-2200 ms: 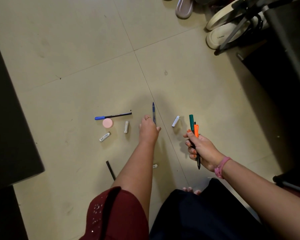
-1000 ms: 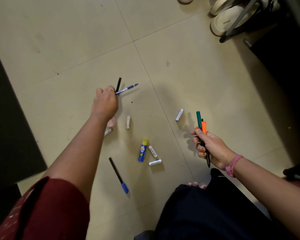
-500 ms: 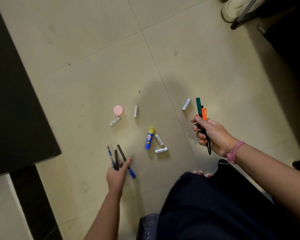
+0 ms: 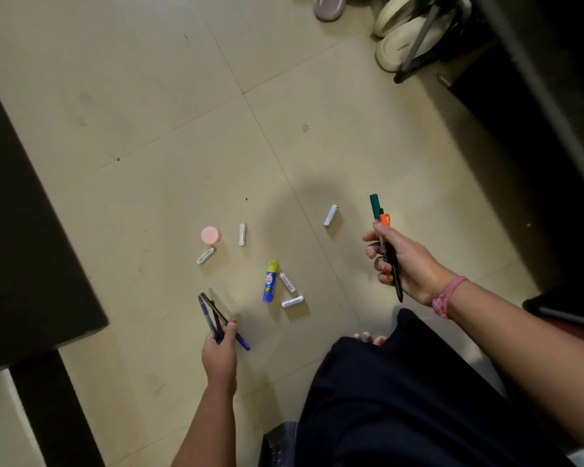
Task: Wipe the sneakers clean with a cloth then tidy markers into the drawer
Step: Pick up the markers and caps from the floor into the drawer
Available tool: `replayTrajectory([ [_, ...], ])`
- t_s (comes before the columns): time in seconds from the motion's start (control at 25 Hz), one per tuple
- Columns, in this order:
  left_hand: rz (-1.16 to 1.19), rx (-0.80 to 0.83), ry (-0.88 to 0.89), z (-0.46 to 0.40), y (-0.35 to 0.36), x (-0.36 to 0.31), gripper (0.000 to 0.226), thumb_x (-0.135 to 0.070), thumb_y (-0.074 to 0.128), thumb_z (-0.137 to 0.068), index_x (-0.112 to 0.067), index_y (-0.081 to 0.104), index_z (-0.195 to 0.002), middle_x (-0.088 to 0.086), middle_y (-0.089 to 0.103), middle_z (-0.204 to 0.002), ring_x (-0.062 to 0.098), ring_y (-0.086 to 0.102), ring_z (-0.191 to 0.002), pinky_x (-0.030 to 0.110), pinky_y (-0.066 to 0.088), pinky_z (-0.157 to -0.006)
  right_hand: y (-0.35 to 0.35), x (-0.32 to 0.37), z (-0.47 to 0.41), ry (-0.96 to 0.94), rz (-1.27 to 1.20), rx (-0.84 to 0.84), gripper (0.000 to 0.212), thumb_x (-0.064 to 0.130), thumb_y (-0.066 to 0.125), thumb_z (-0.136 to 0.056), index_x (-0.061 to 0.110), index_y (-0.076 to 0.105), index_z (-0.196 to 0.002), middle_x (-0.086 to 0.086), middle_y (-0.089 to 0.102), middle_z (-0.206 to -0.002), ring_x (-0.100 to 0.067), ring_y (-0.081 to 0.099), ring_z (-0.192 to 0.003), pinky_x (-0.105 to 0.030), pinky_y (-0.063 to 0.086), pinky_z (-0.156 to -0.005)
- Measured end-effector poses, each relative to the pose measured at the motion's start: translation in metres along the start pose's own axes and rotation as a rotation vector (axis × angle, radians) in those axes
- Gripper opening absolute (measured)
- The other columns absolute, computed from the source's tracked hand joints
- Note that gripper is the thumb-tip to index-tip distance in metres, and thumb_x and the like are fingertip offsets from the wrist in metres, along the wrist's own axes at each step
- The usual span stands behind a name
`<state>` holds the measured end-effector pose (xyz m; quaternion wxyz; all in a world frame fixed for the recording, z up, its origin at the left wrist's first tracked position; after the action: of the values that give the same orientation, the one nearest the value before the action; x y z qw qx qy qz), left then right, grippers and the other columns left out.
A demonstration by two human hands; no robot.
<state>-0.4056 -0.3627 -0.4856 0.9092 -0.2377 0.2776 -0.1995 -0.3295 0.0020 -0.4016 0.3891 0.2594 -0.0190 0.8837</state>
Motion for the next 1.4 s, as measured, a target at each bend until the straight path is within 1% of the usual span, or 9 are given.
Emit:
replayTrajectory([
  [0.08, 0.053, 0.07, 0.023, 0.019, 0.006, -0.018, 0.024, -0.034, 0.06, -0.094, -0.012, 0.056, -0.087, 0.0, 0.041, -0.067, 0.016, 0.037, -0.06, 0.029, 0.032, -0.055, -0.007, 0.015, 0.02, -0.007, -0.038, 0.03, 0.037, 0.039, 0.031, -0.097, 0.012, 0.056, -0.1, 0.001, 0.049, -0.066, -0.011, 0.032, -0.049, -0.026, 0.026, -0.047],
  [0.16, 0.095, 0.184, 0.059, 0.048, 0.015, -0.043, 0.024, -0.032, 0.058, -0.096, -0.011, 0.052, -0.084, 0.0, 0.034, -0.063, 0.015, 0.03, -0.056, 0.029, 0.029, -0.055, -0.016, 0.032, 0.047, -0.017, -0.064, 0.04, 0.04, 0.031, 0.025, -0.095, 0.009, 0.056, -0.107, -0.001, 0.048, -0.068, -0.012, 0.033, -0.053, -0.028, 0.027, -0.051],
  [0.32, 0.109, 0.393, 0.129, 0.121, 0.031, -0.098, 0.027, -0.03, 0.056, -0.097, -0.005, 0.058, -0.09, 0.001, 0.037, -0.064, 0.013, 0.03, -0.057, 0.028, 0.03, -0.057, -0.026, 0.064, 0.114, -0.059, -0.107, 0.038, 0.029, 0.021, 0.032, -0.098, 0.012, 0.056, -0.111, 0.001, 0.048, -0.071, -0.009, 0.039, -0.056, -0.023, 0.031, -0.05],
  [0.56, 0.126, 0.708, 0.269, 0.269, 0.038, -0.181, 0.025, -0.028, 0.05, -0.1, -0.007, 0.063, -0.095, 0.002, 0.053, -0.078, 0.012, 0.046, -0.067, 0.027, 0.041, -0.069, -0.025, 0.087, 0.239, -0.209, -0.254, -0.022, 0.023, 0.016, 0.041, -0.099, 0.011, 0.058, -0.114, 0.001, 0.054, -0.075, -0.008, 0.047, -0.059, -0.021, 0.039, -0.048],
  [0.68, 0.221, 0.906, 0.252, 0.351, 0.034, -0.2, 0.02, -0.019, 0.044, -0.102, -0.005, 0.057, -0.107, 0.005, 0.061, -0.084, 0.021, 0.063, -0.089, 0.03, 0.05, -0.081, -0.031, 0.079, 0.298, -0.27, -0.324, -0.099, 0.019, 0.015, 0.047, -0.097, 0.012, 0.061, -0.11, 0.0, 0.06, -0.081, -0.008, 0.052, -0.062, -0.021, 0.04, -0.048],
  [0.88, 0.101, 1.151, 0.259, 0.478, 0.01, -0.19, 0.017, -0.016, 0.047, -0.101, -0.004, 0.058, -0.107, 0.01, 0.063, -0.094, 0.028, 0.068, -0.096, 0.043, 0.054, -0.088, -0.046, 0.048, 0.392, -0.371, -0.557, -0.205, 0.026, 0.012, 0.049, -0.095, 0.006, 0.059, -0.119, 0.0, 0.067, -0.083, -0.008, 0.055, -0.062, -0.02, 0.039, -0.046],
  [1.08, -0.111, 1.286, 0.309, 0.551, -0.002, -0.153, 0.016, -0.013, 0.055, -0.098, -0.003, 0.06, -0.109, 0.012, 0.068, -0.106, 0.026, 0.069, -0.101, 0.048, 0.054, -0.091, -0.067, 0.011, 0.465, -0.51, -0.787, -0.22, 0.029, 0.003, 0.047, -0.094, 0.003, 0.059, -0.12, -0.007, 0.071, -0.099, -0.011, 0.062, -0.069, -0.023, 0.051, -0.058],
  [1.24, -0.204, 1.367, 0.332, 0.592, -0.003, -0.124, 0.015, -0.013, 0.054, -0.098, -0.005, 0.063, -0.107, 0.012, 0.071, -0.101, 0.023, 0.07, -0.097, 0.046, 0.055, -0.09, -0.08, -0.022, 0.511, -0.593, -0.839, -0.264, 0.025, 0.002, 0.049, -0.094, 0.002, 0.061, -0.116, -0.013, 0.069, -0.105, -0.017, 0.068, -0.075, -0.028, 0.056, -0.059],
  [1.4, -0.307, 1.397, 0.374, 0.62, -0.001, -0.091, 0.013, -0.013, 0.054, -0.098, -0.008, 0.064, -0.105, 0.008, 0.068, -0.095, 0.02, 0.065, -0.094, 0.046, 0.055, -0.088, -0.093, -0.057, 0.54, -0.618, -0.889, -0.319, 0.023, 0.004, 0.048, -0.095, 0.007, 0.066, -0.108, -0.007, 0.071, -0.095, -0.015, 0.066, -0.071, -0.026, 0.053, -0.053],
])
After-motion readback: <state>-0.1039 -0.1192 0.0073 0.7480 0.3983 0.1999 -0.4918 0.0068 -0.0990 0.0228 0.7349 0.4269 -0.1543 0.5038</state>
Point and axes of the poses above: each hand's wrist, its own z-axis away from the middle knuckle, its own y-axis out of the palm, x = y × z, the point moved 7 cm from there along -z, towards the middle knuckle
